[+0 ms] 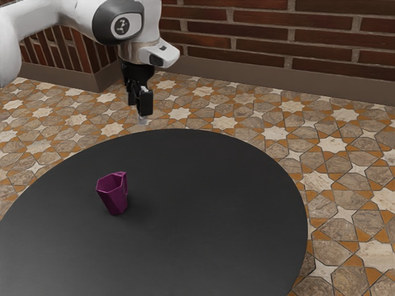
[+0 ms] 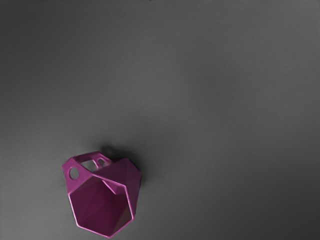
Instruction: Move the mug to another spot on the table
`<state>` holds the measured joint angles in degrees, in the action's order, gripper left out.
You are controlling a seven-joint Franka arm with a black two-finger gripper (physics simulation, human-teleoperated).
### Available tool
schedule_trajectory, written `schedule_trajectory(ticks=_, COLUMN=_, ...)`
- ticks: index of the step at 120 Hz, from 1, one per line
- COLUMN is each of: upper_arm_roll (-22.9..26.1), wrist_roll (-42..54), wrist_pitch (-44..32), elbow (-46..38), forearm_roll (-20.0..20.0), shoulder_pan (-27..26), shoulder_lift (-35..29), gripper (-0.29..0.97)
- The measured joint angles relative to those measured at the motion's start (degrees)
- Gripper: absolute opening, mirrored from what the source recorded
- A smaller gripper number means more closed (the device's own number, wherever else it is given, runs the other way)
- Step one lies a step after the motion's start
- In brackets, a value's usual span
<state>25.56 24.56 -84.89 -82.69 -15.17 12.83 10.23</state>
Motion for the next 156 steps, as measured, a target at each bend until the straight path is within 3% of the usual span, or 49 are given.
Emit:
schedule_trajectory(ticks=24, upper_arm_roll=-0.37, wrist_roll=3.24, wrist_pitch=-2.13, elbow=0.05, forearm_roll=-0.42, shoulder_pan=0.45, shoulder_lift=4.47, gripper=0.68)
schedule_trajectory(ticks=48, upper_arm_roll=-4.28, wrist_roll=5.52, wrist_pitch=-2.95, elbow=-0.30, forearm_roll=-0.13, shoulder_pan=0.98, shoulder_lift=9.94, gripper=0.68)
schedule_trajectory(ticks=71, upper_arm_roll=-7.37, wrist_roll=5.90, wrist_pitch=-4.41, elbow=-1.95, forearm_roll=5.06, shoulder_pan=0.99, shoulder_lift=11.88, gripper=0.68)
schedule_trajectory(ticks=123, upper_arm_roll=-14.38, wrist_roll=-4.05, wrist_pitch=-13.30, elbow=-6.96, forearm_roll=6.95, shoulder_pan=0.99, shoulder_lift=15.34, gripper=0.68)
schedule_trajectory(ticks=156, upper_arm_roll=-15.28, wrist_roll=-10.03, wrist_pitch=-16.52, elbow=-6.98, forearm_roll=7.60, shoulder_pan=3.21, shoulder_lift=20.11, gripper=0.68)
